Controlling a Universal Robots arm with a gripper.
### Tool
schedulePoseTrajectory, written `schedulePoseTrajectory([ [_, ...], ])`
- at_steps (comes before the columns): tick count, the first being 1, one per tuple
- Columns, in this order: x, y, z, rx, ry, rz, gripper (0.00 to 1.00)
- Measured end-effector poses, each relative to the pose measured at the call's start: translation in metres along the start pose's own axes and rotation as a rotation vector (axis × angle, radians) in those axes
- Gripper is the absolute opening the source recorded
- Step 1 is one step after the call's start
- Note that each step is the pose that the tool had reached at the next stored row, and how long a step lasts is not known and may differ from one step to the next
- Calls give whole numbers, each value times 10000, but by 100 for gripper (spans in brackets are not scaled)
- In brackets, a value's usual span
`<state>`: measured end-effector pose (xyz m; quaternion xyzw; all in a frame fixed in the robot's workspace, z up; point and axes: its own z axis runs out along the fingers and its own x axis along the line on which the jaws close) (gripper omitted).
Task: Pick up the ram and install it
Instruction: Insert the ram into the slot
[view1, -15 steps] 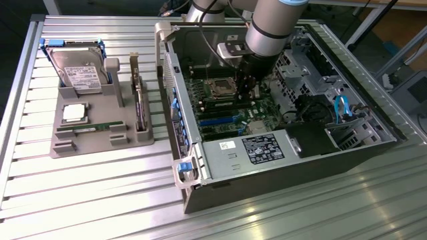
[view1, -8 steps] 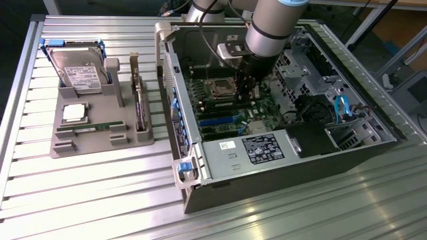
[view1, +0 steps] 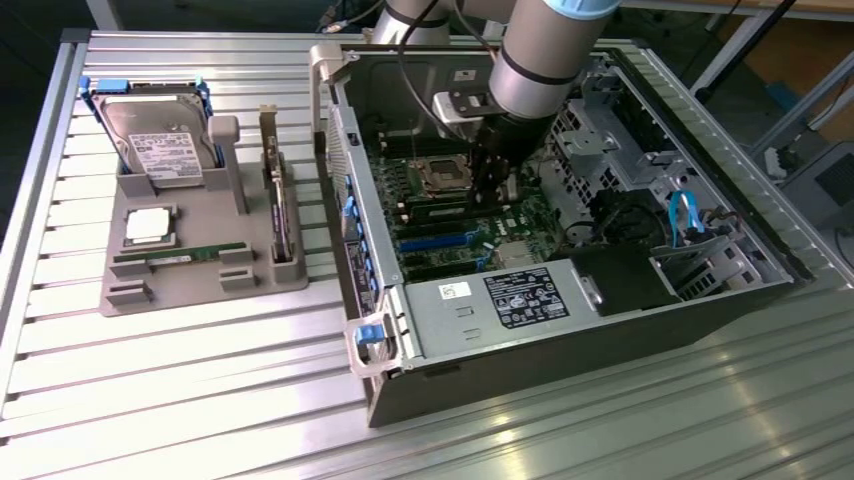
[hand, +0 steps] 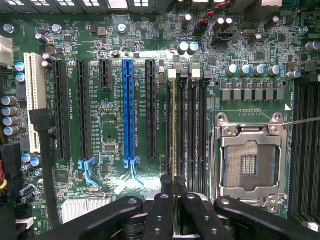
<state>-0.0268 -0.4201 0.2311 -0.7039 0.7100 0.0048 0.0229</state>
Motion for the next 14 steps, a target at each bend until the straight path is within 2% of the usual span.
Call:
schedulePoseTrajectory([
  [7,1,1,20,0,-1,0,12],
  [8,1,1,20,1,-2,0,13],
  [9,1,1,20,1,-2,0,19],
  [14,1,1,17,-1,1,0,19],
])
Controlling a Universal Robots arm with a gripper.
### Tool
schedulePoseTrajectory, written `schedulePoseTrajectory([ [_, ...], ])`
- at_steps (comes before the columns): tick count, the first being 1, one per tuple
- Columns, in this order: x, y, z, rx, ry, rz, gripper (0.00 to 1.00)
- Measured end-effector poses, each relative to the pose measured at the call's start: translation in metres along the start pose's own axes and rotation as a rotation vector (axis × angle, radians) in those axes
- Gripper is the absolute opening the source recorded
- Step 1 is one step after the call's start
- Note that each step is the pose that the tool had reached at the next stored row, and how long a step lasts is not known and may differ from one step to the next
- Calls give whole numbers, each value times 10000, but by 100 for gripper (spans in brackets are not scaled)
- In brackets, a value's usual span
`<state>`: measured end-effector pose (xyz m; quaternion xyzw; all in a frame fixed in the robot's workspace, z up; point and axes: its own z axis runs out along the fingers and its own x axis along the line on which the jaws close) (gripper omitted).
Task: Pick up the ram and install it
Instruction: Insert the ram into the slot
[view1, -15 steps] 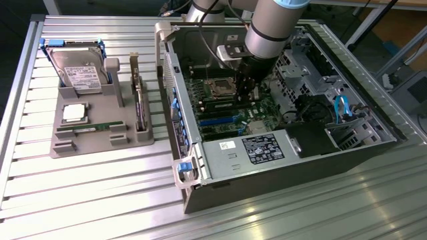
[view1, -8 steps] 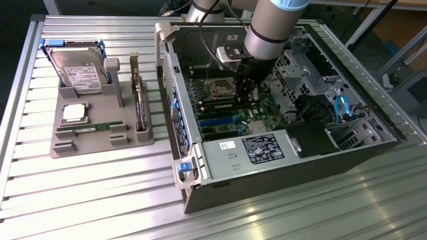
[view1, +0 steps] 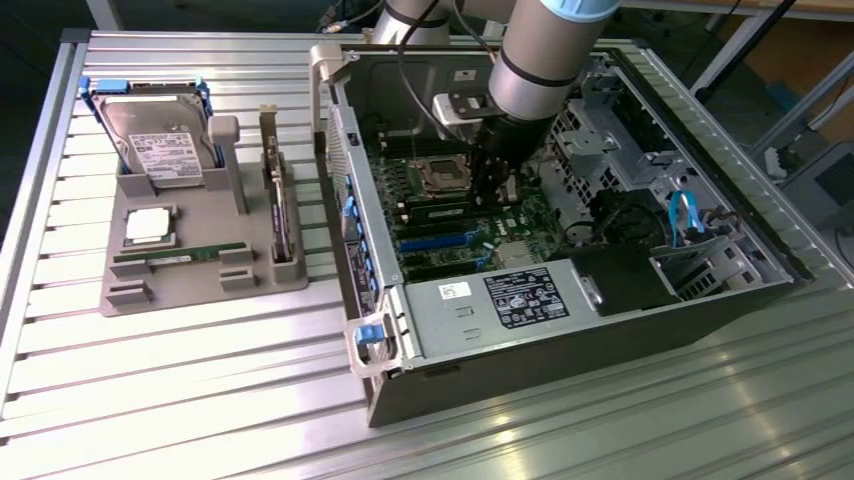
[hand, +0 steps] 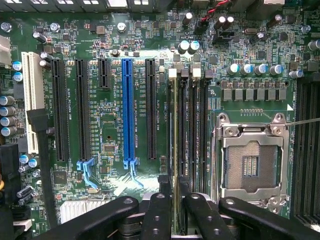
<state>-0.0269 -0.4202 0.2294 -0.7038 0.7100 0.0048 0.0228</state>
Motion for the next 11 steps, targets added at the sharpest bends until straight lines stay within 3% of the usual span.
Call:
schedulePoseTrajectory([
  [3,-3,-2,-71,1,-2,1,19],
  [11,-16,-17,-406,0,0,0,19],
])
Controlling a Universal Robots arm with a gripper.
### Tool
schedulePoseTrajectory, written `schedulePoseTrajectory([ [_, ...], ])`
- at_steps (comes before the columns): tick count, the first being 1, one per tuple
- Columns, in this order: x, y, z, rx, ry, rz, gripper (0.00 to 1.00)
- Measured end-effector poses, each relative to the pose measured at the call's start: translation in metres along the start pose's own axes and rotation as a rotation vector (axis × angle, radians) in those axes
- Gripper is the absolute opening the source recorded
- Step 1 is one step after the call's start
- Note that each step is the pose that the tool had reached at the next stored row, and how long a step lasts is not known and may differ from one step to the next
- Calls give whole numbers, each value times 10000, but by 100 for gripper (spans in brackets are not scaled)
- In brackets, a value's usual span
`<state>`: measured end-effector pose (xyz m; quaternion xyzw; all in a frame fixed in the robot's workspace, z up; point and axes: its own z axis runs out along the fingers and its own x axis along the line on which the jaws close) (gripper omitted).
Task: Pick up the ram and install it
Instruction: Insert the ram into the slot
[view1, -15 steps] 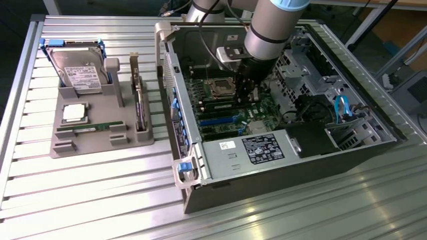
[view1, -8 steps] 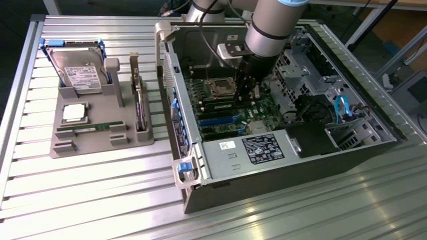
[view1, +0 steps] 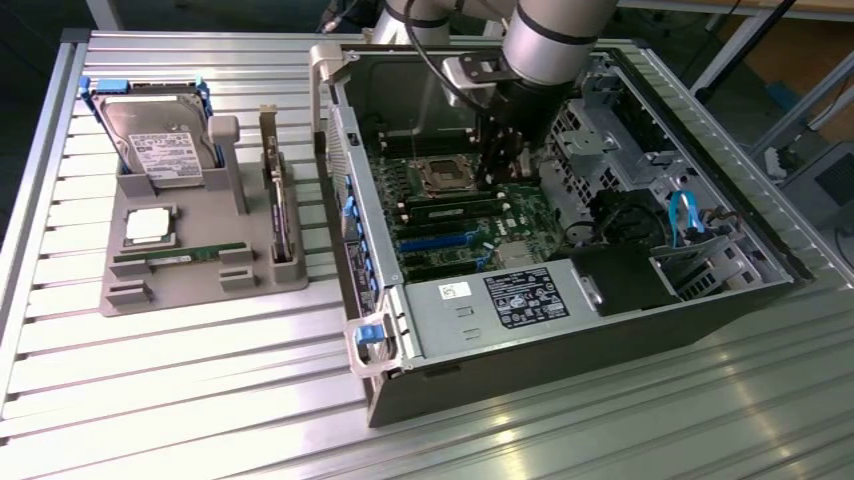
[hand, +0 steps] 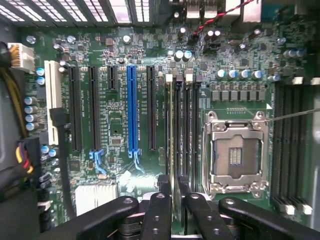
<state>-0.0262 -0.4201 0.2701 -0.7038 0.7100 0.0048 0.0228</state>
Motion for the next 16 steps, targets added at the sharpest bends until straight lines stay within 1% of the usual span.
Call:
schedulePoseTrajectory([
  [7,-11,-13,-286,0,11,0,19],
  [8,-12,-14,-313,0,12,0,19],
  [9,-14,-16,-364,1,12,0,19],
  [14,-21,-22,-524,1,20,-1,19],
  [15,-23,-24,-573,1,23,0,19],
  [16,-23,-24,-590,1,23,0,19],
])
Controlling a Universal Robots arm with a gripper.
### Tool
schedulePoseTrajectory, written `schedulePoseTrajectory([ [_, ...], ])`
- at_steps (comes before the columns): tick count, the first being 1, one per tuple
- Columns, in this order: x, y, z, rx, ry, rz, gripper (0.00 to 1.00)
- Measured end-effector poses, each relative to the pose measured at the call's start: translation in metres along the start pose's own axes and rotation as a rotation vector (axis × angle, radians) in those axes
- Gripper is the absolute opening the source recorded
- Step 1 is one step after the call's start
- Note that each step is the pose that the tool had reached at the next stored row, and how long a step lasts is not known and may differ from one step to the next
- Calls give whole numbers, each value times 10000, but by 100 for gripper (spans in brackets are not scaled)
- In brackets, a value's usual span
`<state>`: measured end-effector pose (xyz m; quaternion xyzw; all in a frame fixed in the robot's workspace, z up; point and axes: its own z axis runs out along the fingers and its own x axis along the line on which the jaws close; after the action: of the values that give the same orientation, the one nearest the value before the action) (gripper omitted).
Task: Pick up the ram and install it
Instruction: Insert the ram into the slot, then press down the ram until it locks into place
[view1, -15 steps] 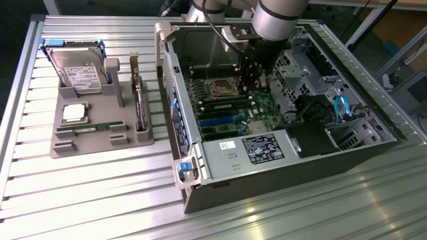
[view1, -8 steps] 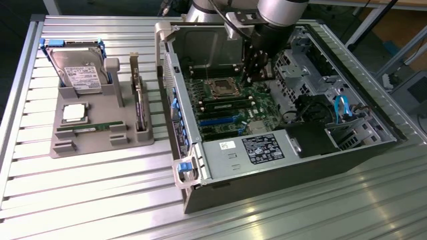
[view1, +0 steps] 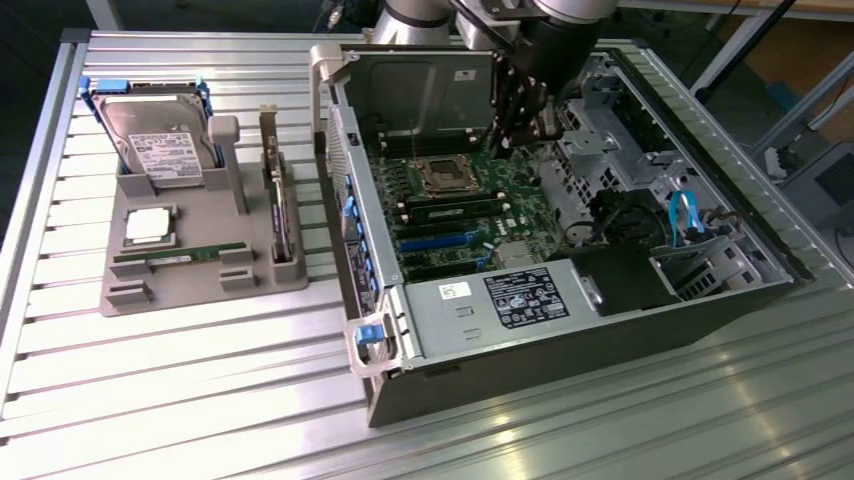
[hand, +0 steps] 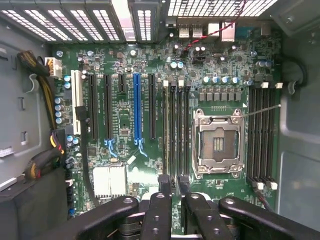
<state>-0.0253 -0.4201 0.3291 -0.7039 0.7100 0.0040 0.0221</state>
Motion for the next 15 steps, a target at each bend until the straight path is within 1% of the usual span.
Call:
schedulePoseTrajectory([
  [13,0,0,-1,0,0,0,19],
  [14,0,0,-1,0,0,0,18],
  [15,0,0,-1,0,0,0,11],
])
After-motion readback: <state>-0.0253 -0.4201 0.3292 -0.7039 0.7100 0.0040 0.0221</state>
